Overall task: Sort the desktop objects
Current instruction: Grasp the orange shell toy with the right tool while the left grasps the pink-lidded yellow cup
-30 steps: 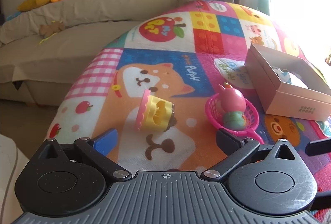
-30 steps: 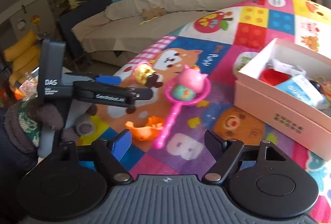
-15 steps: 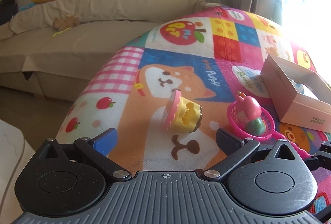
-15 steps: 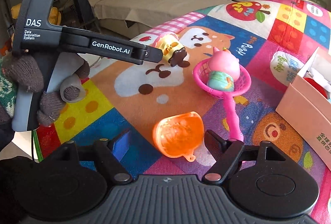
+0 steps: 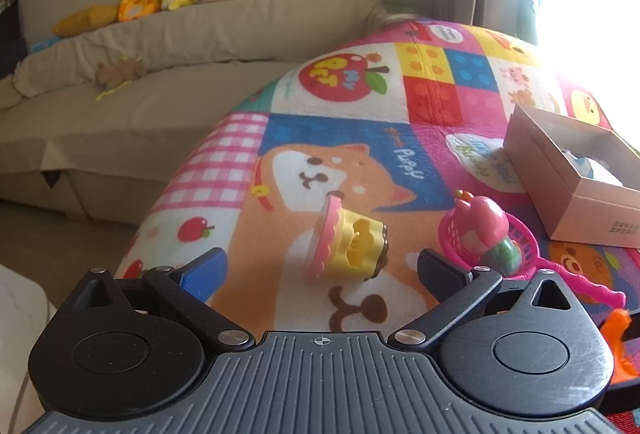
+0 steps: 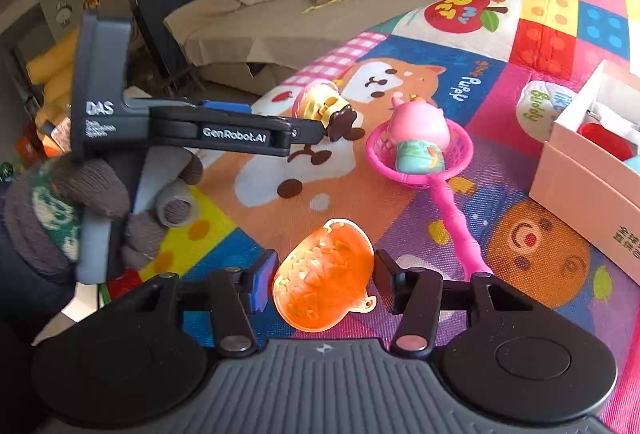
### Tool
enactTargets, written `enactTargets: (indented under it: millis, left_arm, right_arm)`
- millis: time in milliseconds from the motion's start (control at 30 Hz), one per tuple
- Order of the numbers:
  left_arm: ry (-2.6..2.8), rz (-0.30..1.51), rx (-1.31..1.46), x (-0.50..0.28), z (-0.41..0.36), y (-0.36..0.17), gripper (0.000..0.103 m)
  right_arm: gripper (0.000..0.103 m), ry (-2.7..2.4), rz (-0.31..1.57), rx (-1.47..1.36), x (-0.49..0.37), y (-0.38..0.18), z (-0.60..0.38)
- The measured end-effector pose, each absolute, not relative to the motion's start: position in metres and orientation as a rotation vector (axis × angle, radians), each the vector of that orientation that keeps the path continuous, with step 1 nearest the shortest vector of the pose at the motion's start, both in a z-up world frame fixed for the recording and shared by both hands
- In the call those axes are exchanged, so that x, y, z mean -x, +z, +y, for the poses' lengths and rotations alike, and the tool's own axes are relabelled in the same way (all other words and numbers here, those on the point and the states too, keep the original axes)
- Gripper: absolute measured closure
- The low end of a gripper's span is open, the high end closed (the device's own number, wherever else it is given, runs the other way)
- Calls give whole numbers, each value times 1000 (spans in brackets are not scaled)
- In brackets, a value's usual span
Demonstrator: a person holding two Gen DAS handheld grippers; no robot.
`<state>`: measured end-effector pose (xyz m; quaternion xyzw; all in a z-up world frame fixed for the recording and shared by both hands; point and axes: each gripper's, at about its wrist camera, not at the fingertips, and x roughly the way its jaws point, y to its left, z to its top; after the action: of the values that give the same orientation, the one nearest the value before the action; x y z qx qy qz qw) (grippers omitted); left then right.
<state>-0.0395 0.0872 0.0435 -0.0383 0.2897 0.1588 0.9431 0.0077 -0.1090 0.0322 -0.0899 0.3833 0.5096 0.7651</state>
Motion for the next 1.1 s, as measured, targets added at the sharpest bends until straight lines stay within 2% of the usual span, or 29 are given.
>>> enactTargets:
  millis: [133, 267, 433, 633, 767, 967, 1100]
  left_arm:
    - [268, 564, 29, 29, 77, 46, 0]
    - [185, 535, -44, 20, 62, 45, 0]
    - [108, 543, -93, 8, 50, 40, 0]
    - [-37, 540, -79, 13, 36, 39, 0]
    - [-136, 537, -71, 19, 26, 40, 0]
    - [-177, 509, -43, 32, 33, 43, 0]
    - [-25, 580, -35, 19, 48, 35, 0]
  right_arm:
    - [51, 966, 759, 121, -12, 50, -152]
    - [51, 688, 662, 184, -18, 46, -190]
    - [51, 491, 723, 109, -43, 23, -235]
    - [33, 428, 735, -17, -54, 6, -258]
    - [23, 438, 720, -1, -51, 3, -253]
    - [15, 422, 723, -15, -50, 3, -255]
    - [11, 420, 724, -12, -51, 2, -255]
